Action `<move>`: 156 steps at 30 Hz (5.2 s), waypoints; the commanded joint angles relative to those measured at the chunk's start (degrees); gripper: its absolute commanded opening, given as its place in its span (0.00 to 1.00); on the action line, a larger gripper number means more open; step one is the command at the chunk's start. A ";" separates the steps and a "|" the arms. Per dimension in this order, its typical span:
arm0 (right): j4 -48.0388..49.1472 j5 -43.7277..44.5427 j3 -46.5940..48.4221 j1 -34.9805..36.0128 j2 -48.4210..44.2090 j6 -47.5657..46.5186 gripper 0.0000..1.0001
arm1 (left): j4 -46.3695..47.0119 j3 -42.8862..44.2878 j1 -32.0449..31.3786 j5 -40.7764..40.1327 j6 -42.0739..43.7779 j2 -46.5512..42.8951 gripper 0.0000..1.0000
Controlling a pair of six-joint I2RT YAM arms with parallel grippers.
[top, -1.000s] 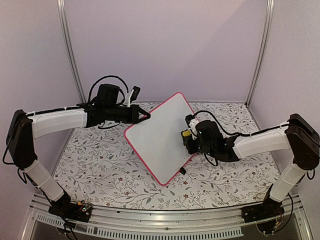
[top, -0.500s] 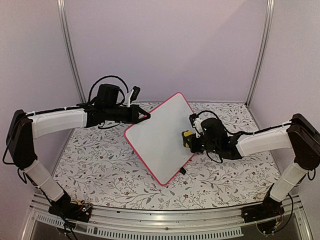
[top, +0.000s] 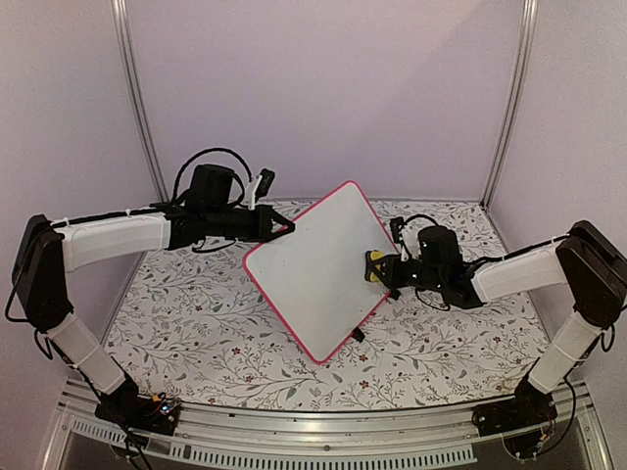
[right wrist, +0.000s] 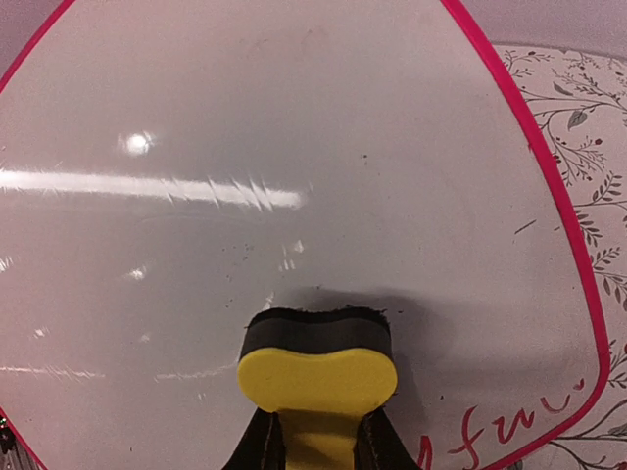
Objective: Erase the whiteboard
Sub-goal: Erase the whiteboard at the center of the board.
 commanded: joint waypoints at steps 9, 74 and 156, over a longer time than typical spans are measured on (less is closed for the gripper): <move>6.11 -6.89 -3.84 0.29 4.75 5.32 0.12 | -4.36 -1.29 -0.88 0.11 5.08 0.63 0.00; -4.38 2.36 -4.63 8.82 0.90 9.22 0.10 | -4.33 -1.23 -0.71 0.12 5.09 1.37 0.00; -4.60 7.88 -3.10 2.86 4.24 8.65 0.07 | -4.61 -1.03 -0.77 -0.46 5.20 1.55 0.00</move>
